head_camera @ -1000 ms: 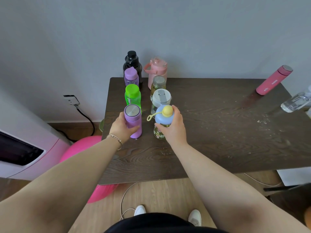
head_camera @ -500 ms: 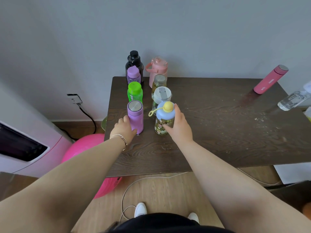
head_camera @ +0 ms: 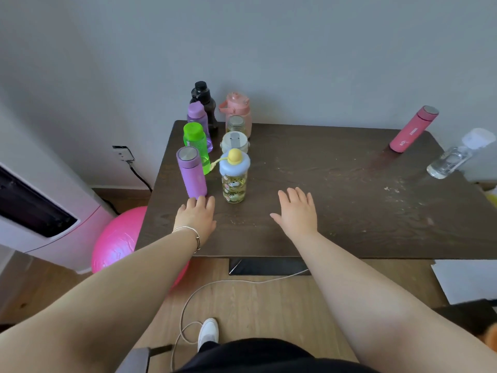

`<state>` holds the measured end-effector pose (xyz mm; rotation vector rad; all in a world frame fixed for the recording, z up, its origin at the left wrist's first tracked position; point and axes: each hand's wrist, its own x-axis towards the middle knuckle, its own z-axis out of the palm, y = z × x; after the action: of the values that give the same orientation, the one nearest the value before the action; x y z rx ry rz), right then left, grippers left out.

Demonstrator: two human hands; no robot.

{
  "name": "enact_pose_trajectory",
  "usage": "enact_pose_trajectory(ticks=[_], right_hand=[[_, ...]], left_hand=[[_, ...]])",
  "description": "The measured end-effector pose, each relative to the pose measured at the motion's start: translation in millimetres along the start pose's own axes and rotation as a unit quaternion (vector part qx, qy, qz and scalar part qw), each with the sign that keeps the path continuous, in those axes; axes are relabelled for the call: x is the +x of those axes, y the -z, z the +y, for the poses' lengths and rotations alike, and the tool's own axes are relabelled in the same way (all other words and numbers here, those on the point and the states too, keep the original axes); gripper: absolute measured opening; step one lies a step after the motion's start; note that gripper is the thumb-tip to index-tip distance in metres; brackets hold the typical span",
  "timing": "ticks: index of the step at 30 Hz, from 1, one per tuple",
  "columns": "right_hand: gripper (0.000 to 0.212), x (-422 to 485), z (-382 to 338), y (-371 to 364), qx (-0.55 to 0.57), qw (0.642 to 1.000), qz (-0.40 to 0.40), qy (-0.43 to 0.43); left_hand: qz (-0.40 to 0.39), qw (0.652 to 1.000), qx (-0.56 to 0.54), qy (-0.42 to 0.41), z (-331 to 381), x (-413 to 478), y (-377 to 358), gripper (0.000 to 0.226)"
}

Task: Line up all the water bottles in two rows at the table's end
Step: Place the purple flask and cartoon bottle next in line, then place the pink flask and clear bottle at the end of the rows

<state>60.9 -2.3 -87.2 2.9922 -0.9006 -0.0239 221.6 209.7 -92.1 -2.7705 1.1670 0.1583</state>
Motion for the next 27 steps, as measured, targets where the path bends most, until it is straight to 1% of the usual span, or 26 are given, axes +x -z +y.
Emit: enact_pose_trajectory(ticks=[5,9,14,20,22,27], right_hand=[[0.069,-40.1,75.1,13.3,-0.001,1.000,0.003,-0.030],[0.070,-72.7,142.7,23.1,0.017,0.996,0.005,-0.091],[0.073,-108.5,217.7,28.0,0.024,0.987,0.002,-0.161],[0.073,-118.6,269.2,26.4,0.024,0.977,-0.015,-0.212],[0.074,-116.9,281.1,25.2,0.020,0.975,-0.021,-0.222],[0.075,-89.7,328.8,38.3,0.007,0.963,-0.012,-0.269]], left_hand=[[0.034,0.999,0.012,-0.036,79.7,-13.4,13.7,0.066],[0.055,0.995,0.016,-0.079,155.1,-9.5,29.8,0.065],[0.065,0.988,0.007,-0.142,244.7,-0.4,47.2,0.063],[0.067,0.979,0.016,-0.194,305.3,38.2,56.4,0.062],[0.066,0.978,0.016,-0.199,317.6,53.4,57.7,0.063],[0.071,0.970,0.012,-0.232,352.7,109.2,68.1,0.066]])
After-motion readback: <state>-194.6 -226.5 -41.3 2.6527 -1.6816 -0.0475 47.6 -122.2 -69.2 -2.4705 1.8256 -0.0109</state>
